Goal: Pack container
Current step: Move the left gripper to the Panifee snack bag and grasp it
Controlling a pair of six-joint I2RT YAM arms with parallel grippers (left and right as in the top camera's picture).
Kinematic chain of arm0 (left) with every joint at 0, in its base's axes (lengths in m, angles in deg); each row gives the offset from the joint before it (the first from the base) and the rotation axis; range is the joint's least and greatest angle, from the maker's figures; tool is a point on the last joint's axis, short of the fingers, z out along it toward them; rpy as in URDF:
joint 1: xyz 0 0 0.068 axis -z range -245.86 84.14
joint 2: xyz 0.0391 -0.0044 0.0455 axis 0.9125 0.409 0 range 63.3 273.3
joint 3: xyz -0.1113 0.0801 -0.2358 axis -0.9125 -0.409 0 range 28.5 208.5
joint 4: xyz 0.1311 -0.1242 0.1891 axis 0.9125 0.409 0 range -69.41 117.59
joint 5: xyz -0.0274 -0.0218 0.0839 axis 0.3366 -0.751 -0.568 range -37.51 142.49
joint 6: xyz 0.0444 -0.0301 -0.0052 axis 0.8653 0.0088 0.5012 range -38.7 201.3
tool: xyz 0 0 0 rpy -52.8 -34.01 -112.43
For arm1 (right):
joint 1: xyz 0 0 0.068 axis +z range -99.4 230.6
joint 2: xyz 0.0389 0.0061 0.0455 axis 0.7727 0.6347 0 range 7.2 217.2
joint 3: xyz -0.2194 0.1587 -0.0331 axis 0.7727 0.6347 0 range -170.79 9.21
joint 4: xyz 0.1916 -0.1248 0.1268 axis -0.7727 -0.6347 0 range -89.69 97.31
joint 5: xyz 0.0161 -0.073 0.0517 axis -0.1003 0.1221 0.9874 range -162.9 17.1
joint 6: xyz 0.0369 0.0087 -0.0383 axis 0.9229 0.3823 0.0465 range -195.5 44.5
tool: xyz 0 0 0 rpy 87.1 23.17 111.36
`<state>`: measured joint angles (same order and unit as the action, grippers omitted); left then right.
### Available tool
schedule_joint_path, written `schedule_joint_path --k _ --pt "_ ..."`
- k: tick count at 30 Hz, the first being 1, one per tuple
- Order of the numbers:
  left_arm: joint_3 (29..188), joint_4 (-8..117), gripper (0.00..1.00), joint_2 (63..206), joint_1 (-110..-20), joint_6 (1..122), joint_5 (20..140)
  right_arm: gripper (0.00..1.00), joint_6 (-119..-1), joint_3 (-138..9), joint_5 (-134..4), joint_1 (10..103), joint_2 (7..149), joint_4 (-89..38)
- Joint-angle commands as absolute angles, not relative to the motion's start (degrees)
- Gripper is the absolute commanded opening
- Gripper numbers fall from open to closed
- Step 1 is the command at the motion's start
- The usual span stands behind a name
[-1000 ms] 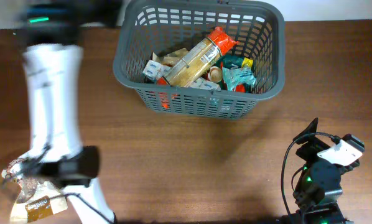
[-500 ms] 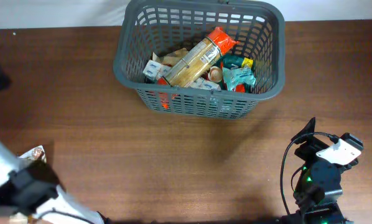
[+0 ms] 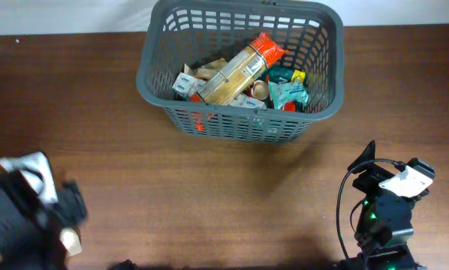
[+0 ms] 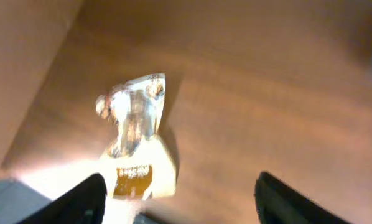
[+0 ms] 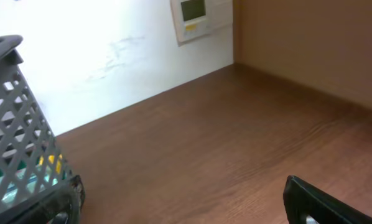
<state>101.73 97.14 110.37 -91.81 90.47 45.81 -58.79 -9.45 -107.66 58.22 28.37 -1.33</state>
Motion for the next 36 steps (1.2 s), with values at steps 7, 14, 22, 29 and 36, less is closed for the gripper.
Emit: schedule_joint_path --k 7,14,22,29,36 --pt "69.71 85.8 0.97 92.16 -90.55 112.46 34.38 0.99 -58.66 -10.61 -104.12 58.46 27.97 -1.24" --pt "62.8 75.98 1.0 99.33 -90.09 113.09 32.69 0.99 -58.66 -10.61 -102.98 58.48 27.97 -1.24" --pt "63.98 61.91 0.98 112.38 -102.83 101.62 33.83 0.99 -58.68 -10.63 -102.85 58.48 27.97 -1.24" --pt "65.4 56.88 0.96 119.96 -112.73 78.23 46.57 0.99 -58.68 -10.63 -102.83 58.48 27.97 -1.24" --pt "65.4 53.36 0.96 134.0 -115.31 79.26 52.83 0.99 -58.68 -10.61 -102.83 58.48 27.97 -1.24"
